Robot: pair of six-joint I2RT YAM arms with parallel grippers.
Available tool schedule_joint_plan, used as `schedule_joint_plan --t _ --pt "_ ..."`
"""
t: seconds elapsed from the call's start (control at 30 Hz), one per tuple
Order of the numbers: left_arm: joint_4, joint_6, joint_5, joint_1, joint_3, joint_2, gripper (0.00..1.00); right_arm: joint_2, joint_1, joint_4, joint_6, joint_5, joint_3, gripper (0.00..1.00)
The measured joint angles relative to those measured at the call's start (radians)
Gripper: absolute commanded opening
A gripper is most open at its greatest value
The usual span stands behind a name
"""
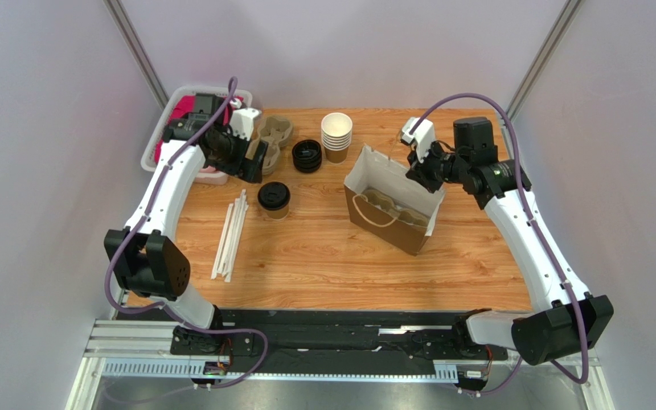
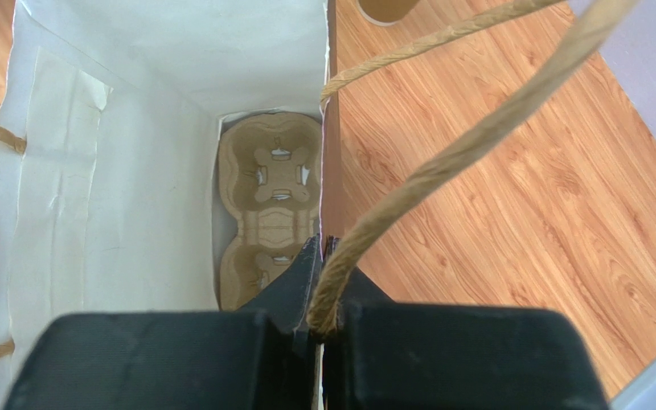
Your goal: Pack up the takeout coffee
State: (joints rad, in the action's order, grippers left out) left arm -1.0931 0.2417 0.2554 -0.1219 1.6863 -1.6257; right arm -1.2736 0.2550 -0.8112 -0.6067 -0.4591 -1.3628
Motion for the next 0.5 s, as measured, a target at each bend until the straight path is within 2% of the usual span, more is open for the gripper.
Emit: schedule_joint_plan --t 0.07,0.2,0.5 --pt "0.058 -0.05 0.01 -0.014 -0.079 0.024 0.99 0.002 0.009 0.0 0.012 -0.01 0.0 0.0" --pt "0.148 -0.121 0.017 -0.023 -0.144 0.027 0.99 0.002 0.019 0.0 0.027 -0.018 0.0 0.0" --pt "0.275 -0.163 0.004 -0.072 -0.163 -0.025 0.99 0.002 0.026 -0.001 0.035 -0.018 0.0 0.0"
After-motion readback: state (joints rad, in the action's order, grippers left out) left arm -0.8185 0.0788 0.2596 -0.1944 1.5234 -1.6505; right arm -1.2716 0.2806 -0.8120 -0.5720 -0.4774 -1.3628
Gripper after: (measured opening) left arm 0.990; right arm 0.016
